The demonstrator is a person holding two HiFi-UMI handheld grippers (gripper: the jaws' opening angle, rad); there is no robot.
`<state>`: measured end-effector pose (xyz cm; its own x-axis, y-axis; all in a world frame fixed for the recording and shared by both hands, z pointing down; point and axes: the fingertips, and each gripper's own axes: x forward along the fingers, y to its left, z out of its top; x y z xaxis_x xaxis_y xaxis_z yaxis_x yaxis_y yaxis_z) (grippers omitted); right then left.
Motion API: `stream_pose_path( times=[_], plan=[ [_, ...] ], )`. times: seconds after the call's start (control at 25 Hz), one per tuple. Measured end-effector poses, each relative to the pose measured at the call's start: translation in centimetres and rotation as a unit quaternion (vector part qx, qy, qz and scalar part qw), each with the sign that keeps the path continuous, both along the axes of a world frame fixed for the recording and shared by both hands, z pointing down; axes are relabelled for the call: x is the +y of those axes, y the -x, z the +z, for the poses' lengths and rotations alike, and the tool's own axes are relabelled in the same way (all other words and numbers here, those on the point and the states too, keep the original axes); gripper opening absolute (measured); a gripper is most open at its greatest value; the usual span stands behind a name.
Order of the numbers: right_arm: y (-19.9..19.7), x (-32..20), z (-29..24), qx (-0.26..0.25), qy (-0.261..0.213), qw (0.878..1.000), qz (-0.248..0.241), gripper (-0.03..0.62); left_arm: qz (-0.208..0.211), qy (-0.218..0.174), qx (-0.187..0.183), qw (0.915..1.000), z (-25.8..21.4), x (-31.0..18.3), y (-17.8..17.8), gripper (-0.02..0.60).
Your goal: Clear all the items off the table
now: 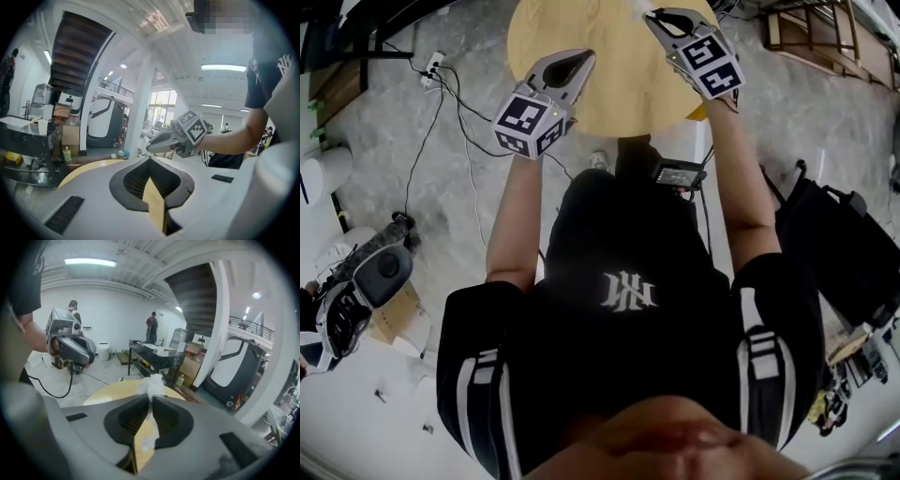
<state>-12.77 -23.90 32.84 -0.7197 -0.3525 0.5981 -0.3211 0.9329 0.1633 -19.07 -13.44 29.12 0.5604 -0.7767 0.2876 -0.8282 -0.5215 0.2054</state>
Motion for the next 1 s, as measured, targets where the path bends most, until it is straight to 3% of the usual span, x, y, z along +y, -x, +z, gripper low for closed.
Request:
stream_pose_path(
  times=[0.28,0.52,0.8,1.0],
  plan=[
    [-12.0,11.9,-5.9,-0.062,-0.054,0.993,0.083,0.034,0.076,-0.045,-0.011,0.9960,-1.8,7.5,-9.9,0.012],
    [-21.8,18.5,-6.9,-0.062,-0.068,0.984,0.153,0.034,0.141,-0.061,0.004,0.9881,-2.8,10.7,-18.8,0.012],
    [-33.2,20.2,-5.9,-0.058,-0.059,0.972,0.221,0.034,0.209,-0.048,0.027,0.9763,-2.0,12.0,-30.2,0.012],
    [-40.1,19.9,-3.4,-0.075,-0.043,0.969,0.232,0.034,0.219,-0.021,0.028,0.9752,1.0,11.8,-37.4,0.012]
  ],
)
